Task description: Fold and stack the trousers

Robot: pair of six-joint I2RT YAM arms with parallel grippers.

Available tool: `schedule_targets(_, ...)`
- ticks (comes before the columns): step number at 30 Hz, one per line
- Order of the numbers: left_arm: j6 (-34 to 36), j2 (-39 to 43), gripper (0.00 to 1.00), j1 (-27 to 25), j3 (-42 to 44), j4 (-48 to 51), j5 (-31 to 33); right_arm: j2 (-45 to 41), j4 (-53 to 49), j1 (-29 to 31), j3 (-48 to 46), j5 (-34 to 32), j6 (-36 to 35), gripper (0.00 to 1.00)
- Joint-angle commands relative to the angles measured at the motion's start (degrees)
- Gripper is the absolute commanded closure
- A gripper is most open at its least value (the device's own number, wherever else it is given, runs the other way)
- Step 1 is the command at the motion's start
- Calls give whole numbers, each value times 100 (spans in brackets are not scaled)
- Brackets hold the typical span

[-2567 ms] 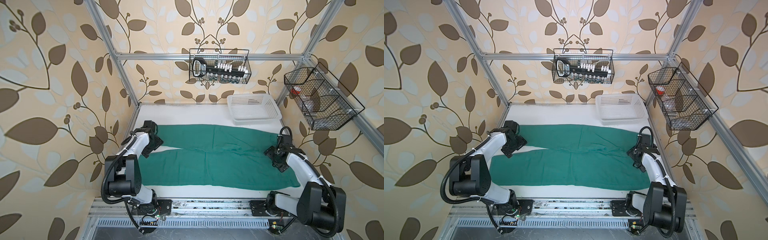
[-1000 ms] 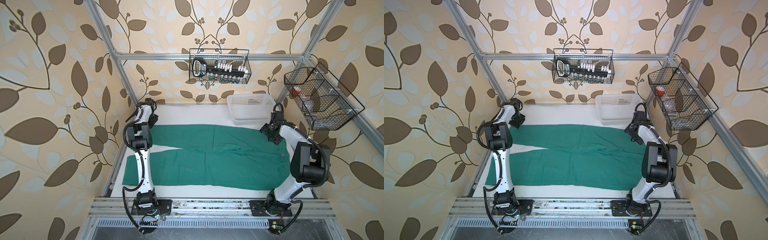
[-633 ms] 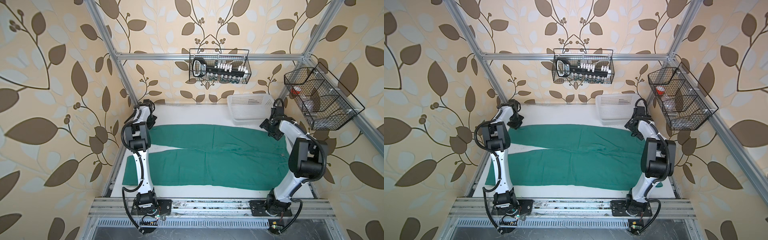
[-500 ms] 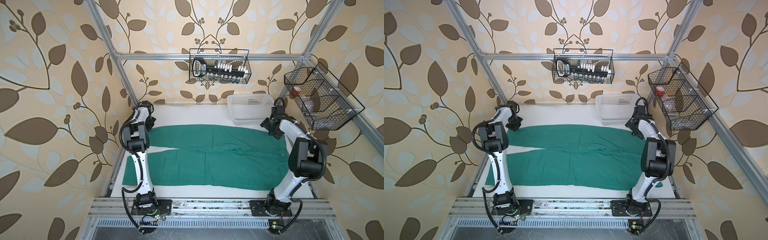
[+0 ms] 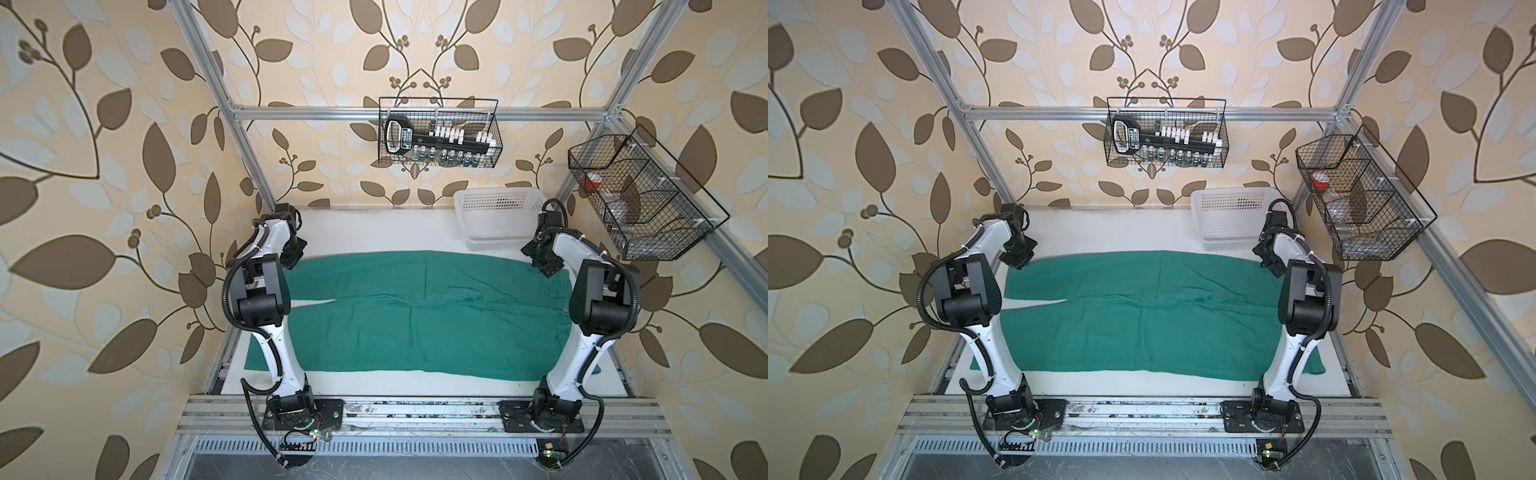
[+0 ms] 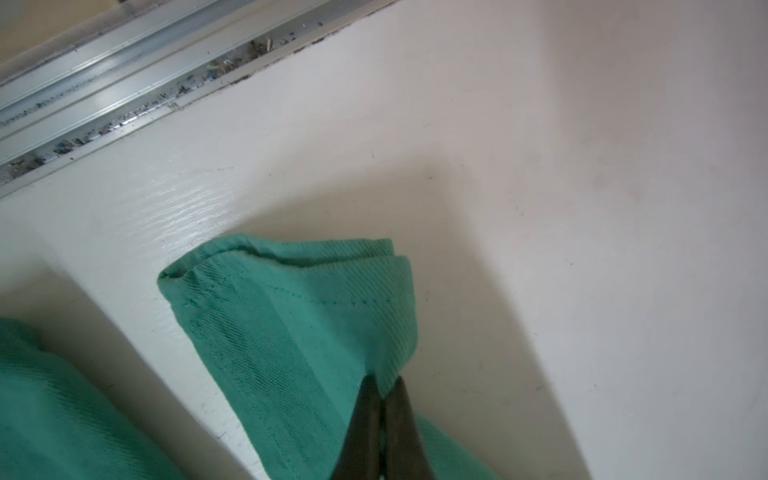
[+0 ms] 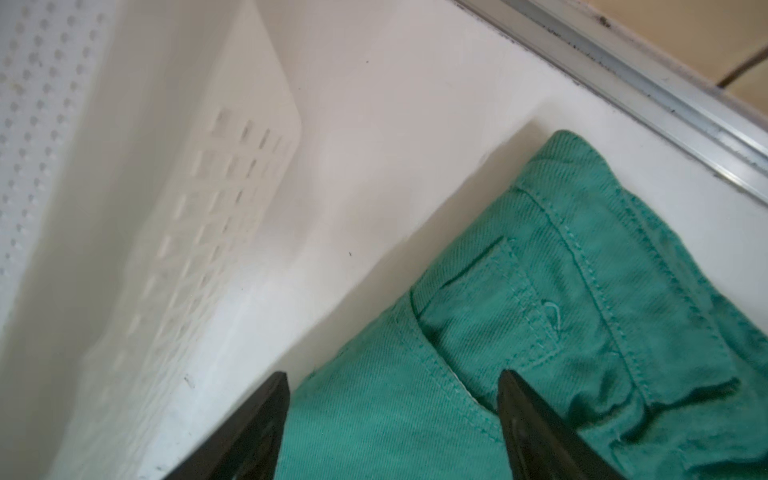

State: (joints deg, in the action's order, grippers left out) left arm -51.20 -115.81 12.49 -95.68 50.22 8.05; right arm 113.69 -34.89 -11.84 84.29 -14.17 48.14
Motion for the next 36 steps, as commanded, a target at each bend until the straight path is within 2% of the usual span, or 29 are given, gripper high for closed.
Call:
schedule_targets(1,58,461,100,93,177,-1,152,231,-63,-131,183,-39,336,23)
schedule_targets(6,45,782,100,89,499,-100,134,597,-180,-201,543,43,365,26)
schedule_targets(16,154,1024,100,176,703,-144,111,1284,-706,-157,1177,-262,347,28)
schedule_targets(22,196,1051,100,201,716,-170,52,1422,-724,-82,1138,-193,302,34)
schedule_targets(25,210,1034,100,206,718,-170,49,1415,-759,-83,1143,-182,299,46)
schedule_targets(29,218,1039,100,205,767,-204,-12,1247,-559,-69,861,-181,242,74)
schedule_targets(36,232,1221,100,208,719,-133,-90,587,-402,-47,557,-419,55,95)
